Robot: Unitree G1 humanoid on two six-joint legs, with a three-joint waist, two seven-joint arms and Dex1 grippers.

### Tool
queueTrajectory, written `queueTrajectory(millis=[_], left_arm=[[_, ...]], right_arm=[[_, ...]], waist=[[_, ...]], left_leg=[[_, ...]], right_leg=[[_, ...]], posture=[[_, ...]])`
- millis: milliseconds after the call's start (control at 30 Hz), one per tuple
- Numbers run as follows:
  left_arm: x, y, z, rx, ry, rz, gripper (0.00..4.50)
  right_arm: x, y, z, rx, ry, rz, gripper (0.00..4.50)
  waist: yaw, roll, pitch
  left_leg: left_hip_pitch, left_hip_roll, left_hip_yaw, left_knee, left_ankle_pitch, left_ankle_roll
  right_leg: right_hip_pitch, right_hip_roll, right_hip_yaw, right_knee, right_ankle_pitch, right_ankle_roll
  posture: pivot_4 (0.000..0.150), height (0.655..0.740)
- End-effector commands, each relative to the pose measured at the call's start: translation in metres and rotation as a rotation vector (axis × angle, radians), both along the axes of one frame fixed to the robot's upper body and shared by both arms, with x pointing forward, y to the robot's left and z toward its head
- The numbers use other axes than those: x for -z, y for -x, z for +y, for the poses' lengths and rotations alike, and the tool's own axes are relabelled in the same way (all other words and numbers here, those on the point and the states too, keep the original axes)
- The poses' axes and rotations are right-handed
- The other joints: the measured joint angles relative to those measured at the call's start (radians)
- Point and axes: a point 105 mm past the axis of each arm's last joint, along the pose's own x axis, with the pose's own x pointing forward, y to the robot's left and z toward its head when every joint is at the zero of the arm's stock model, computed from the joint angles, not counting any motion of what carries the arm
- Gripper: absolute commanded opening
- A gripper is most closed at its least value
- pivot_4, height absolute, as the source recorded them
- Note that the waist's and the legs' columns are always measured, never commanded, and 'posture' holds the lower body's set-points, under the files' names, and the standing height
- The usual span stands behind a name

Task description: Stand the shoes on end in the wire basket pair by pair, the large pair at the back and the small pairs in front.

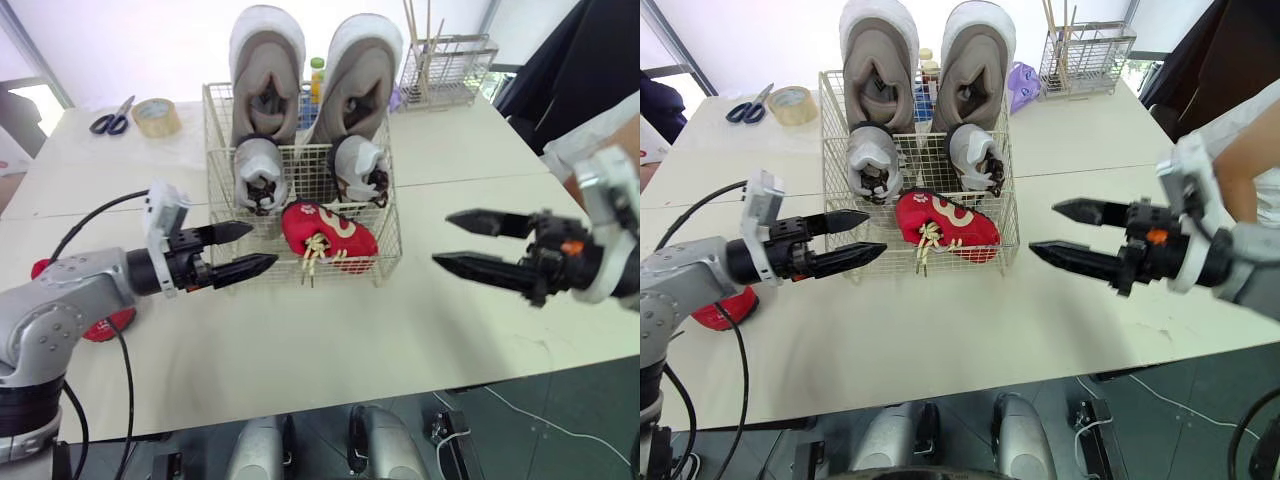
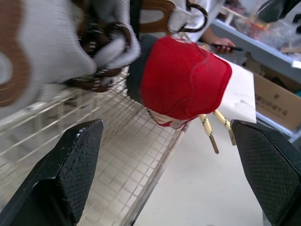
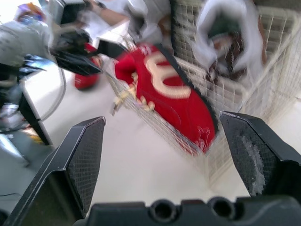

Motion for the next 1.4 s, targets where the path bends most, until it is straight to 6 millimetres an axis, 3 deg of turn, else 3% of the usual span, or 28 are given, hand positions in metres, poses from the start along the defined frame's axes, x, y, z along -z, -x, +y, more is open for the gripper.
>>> queueTrajectory(millis=[33, 200, 400, 500, 567, 700, 833, 1000, 1267, 1333, 1400], left_arm=[[-0.021, 0.013, 0.017, -0.048, -0.004, -0.04, 4.5], [-0.045, 0.038, 0.067, -0.202, 0.026, -0.011, 4.5], [-0.066, 0.055, 0.133, -0.536, 0.029, -0.054, 4.5], [-0.041, 0.066, 0.201, -0.882, 0.066, 0.083, 4.5], [-0.02, 0.082, 0.223, -0.975, 0.087, 0.207, 4.5], [0.024, 0.112, 0.231, -0.988, 0.122, 0.499, 4.5], [0.046, 0.113, 0.238, -0.989, 0.217, 0.57, 4.5], [0.066, 0.091, 0.26, -1.045, 0.286, 0.585, 4.5], [0.099, 0.032, 0.265, -1.043, 0.255, 0.62, 4.5], [0.104, 0.021, 0.267, -1.053, 0.243, 0.609, 3.98], [0.103, 0.014, 0.264, -1.031, 0.254, 0.594, 3.18]], right_arm=[[-0.026, 0.006, 0.015, -0.172, -0.03, -0.048, 4.18], [-0.058, 0.001, 0.045, -0.403, -0.107, -0.161, 4.35], [-0.056, 0.014, 0.074, -0.682, -0.069, -0.195, 4.35], [-0.041, 0.027, 0.084, -0.847, 0.031, -0.226, 4.35], [-0.035, 0.033, 0.086, -0.927, 0.068, -0.235, 4.35], [-0.025, 0.039, 0.085, -1.016, 0.161, -0.287, 4.35], [-0.02, 0.038, 0.085, -1.042, 0.174, -0.302, 4.35], [-0.011, 0.029, 0.086, -0.988, 0.206, -0.313, 4.35], [-0.02, 0.026, 0.084, -0.913, 0.209, -0.321, 4.35], [-0.021, 0.028, 0.082, -0.892, 0.222, -0.316, 4.5], [-0.022, 0.029, 0.08, -0.878, 0.231, -0.309, 4.5]], waist=[[-0.003, 0.0, 0.0], [-0.016, 0.0, 0.001], [-0.015, 0.001, 0.001], [-0.019, 0.001, 0.001], [-0.023, 0.001, 0.001], [-0.023, 0.0, 0.001], [-0.014, -0.001, 0.001], [-0.017, -0.001, -0.001], [-0.019, -0.002, -0.002], [-0.02, -0.002, -0.002], [-0.02, -0.002, -0.002]], left_leg=[[0.0, 0.0, 0.0, 0.0, 0.0, 0.0], [-0.002, 0.0, 0.0, 0.0, 0.0, -0.001], [-0.002, 0.0, 0.0, -0.001, 0.003, -0.006], [-0.002, 0.0, 0.001, -0.001, 0.003, -0.006], [-0.002, 0.0, 0.002, -0.001, 0.003, -0.007], [-0.002, 0.001, 0.004, -0.002, 0.001, -0.01], [-0.002, 0.001, 0.002, -0.002, -0.002, -0.014], [-0.001, 0.0, 0.001, -0.004, -0.003, -0.014], [-0.003, -0.003, 0.004, -0.011, 0.001, -0.019], [-0.003, -0.003, 0.006, -0.011, 0.001, -0.018], [-0.003, -0.003, 0.007, -0.011, 0.001, -0.018]], right_leg=[[-0.001, 0.0, 0.0, 0.0, 0.0, 0.0], [-0.003, -0.001, 0.0, 0.001, 0.0, 0.0], [-0.004, -0.001, -0.001, 0.001, 0.001, 0.001], [-0.004, -0.002, -0.001, 0.001, 0.001, 0.002], [-0.005, -0.002, -0.001, 0.002, 0.001, 0.002], [-0.008, -0.002, -0.001, 0.003, 0.001, 0.002], [-0.012, -0.006, -0.002, 0.003, 0.0, 0.0], [-0.012, -0.008, -0.002, 0.002, 0.001, -0.002], [-0.015, -0.016, -0.009, 0.005, 0.003, -0.002], [-0.015, -0.018, -0.012, 0.005, 0.003, -0.002], [-0.016, -0.02, -0.014, 0.006, 0.004, -0.002]], posture=[[0.15, 0.74], [0.15, 0.74], [0.15, 0.74], [0.15, 0.74], [0.15, 0.74], [0.15, 0.74], [0.15, 0.74], [0.15, 0.74], [0.15, 0.74], [0.15, 0.74], [0.15, 0.74]])
